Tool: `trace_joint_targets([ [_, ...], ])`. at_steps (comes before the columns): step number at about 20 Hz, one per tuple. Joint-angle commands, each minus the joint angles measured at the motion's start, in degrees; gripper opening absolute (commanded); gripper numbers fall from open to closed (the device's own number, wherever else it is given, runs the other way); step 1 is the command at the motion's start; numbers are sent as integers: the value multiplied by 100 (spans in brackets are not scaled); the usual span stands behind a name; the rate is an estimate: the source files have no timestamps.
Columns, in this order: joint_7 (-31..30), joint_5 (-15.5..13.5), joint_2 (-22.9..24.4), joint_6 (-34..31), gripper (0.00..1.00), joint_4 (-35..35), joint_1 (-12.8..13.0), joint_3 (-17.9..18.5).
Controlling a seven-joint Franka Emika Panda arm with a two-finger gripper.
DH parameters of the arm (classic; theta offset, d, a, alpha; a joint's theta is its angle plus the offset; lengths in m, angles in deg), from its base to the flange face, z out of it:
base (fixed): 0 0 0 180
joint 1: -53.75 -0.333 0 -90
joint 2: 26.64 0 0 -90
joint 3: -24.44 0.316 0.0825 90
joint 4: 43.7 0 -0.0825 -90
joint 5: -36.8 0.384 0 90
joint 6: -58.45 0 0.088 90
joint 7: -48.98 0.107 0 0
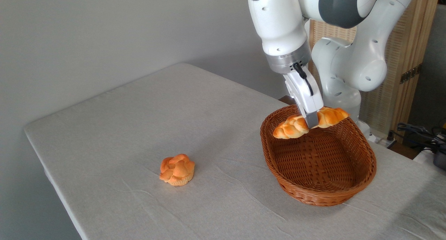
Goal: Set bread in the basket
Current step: 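Carry the braided roll over the wicker basket and lower it, then open the gripper to release the roll into the basket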
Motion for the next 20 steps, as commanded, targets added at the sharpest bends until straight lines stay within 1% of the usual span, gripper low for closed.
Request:
trace_joint_targets([
  [1, -15, 66, -184, -133, 76, 29, 313, -27],
  [3, -6, 31, -193, -124, 84, 29, 348, -36],
  [4, 3, 22, -202, -124, 87, 29, 348, -36],
  [5, 3, 13, -245, -124, 94, 29, 348, -36],
  [6, -14, 13, -281, -124, 98, 29, 357, -36],
  [7, -23, 4, -298, -124, 100, 38, 479, -36],
  [8, -84, 4, -307, -159, 100, 46, 611, -27],
  [9, -93, -13, -394, -194, 100, 64, 638, -27],
  [10, -154, -100, -465, -186, 100, 73, 647, -36],
  [11, -259, -249, -500, -186, 100, 125, 638, -36],
  [12, -295, -311, -553, -186, 100, 204, 638, -36],
  [17, -287, -312, -641, -194, 100, 328, 630, -45],
  [20, -278, -303, -703, -238, 100, 538, 630, -54],
])
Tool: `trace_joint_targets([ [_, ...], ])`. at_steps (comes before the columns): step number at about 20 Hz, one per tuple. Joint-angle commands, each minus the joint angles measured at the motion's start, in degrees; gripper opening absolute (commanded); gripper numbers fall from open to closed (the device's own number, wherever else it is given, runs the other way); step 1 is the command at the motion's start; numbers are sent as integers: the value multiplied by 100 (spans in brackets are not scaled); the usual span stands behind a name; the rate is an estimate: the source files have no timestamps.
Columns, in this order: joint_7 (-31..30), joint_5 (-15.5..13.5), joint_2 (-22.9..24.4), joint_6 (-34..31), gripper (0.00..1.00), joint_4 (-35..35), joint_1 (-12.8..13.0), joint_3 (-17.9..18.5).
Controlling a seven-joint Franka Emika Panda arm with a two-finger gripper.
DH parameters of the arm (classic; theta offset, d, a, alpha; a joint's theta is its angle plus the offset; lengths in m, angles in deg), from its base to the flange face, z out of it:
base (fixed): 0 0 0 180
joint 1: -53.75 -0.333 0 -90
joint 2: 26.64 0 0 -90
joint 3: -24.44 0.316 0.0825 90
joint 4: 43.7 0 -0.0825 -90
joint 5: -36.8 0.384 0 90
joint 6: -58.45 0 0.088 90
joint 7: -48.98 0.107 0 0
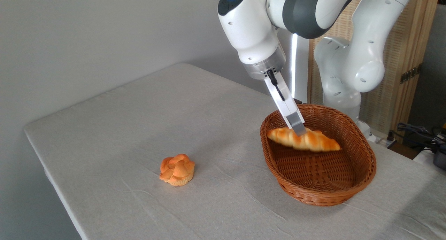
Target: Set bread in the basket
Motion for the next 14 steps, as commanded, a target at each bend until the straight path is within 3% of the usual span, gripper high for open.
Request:
trace_joint_targets([
  [1, -42, -82, -150, -285, 100, 444, 53, -54],
  [5, 20, -108, -395, -374, 100, 1418, 53, -239],
  [9, -268, -687, -1264, -356, 100, 2745, -25, -660],
  [11, -891, -1073, -1782, -347, 100, 3483, -375, -906],
  [14, -1342, -1628, -2564, -347, 100, 4635, -1271, -1608],
])
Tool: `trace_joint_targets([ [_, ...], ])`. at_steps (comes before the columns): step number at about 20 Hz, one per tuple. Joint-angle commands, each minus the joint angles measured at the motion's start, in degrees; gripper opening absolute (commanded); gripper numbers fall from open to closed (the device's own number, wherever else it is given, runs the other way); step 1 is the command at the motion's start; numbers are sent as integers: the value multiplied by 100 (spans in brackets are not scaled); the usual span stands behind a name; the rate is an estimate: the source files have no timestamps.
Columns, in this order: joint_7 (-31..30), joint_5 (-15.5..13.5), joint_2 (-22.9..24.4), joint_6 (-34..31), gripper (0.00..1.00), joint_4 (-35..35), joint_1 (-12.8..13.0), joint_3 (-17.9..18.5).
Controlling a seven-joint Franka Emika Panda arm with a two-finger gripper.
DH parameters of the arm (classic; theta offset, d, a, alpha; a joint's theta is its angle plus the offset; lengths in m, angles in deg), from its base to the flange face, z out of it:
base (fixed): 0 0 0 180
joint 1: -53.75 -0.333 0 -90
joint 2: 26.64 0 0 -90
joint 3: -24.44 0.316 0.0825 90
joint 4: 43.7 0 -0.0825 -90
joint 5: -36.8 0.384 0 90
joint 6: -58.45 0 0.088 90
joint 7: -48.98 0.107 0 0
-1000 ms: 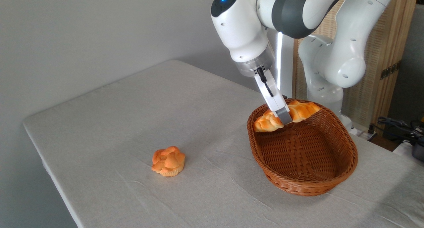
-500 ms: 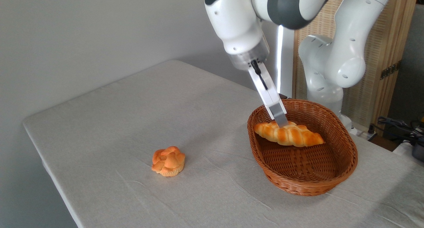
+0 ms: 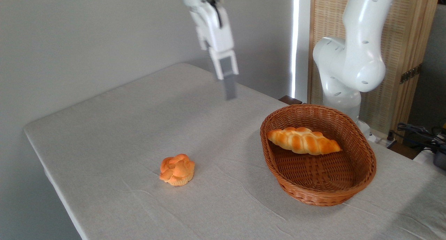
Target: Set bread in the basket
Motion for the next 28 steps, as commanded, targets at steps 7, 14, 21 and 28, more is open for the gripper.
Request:
trace_joint_targets([
  [7, -1256, -744, -1471, -259, 100, 2026, -1671, -1529],
  [14, -1258, -374, -1507, 13, 100, 2017, -1671, -1469],
  [21, -855, -23, -1542, 497, 100, 1973, -1671, -1294],
  [28, -933, -22, -1551, -65, 100, 1974, -1619, -853],
])
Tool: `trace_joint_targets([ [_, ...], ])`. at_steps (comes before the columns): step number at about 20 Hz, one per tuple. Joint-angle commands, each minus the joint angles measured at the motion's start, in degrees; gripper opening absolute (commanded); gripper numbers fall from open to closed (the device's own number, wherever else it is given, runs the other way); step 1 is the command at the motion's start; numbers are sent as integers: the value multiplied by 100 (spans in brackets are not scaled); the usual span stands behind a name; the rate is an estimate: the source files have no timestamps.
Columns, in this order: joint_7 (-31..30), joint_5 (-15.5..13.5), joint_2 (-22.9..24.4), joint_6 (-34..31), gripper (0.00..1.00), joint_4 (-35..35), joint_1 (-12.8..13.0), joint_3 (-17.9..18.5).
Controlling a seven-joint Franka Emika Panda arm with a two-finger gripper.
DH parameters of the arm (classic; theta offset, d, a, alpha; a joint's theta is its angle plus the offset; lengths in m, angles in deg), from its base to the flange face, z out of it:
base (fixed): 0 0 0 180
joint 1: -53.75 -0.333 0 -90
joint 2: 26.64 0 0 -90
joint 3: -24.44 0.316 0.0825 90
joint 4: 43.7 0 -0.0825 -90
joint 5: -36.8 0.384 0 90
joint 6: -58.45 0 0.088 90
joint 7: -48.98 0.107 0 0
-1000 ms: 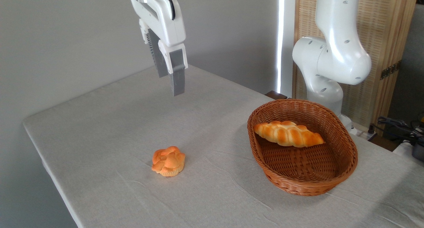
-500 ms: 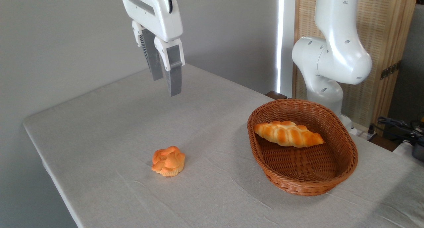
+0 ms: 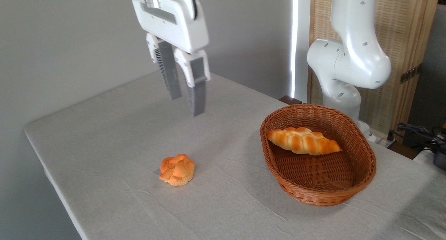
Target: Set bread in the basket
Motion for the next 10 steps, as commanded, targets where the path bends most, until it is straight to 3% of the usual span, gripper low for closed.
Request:
trace_joint_targets([
  [1, -30, 11, -54, -274, 100, 74, 63, 90],
  [10, -206, -25, -89, -160, 100, -5, 116, -155],
])
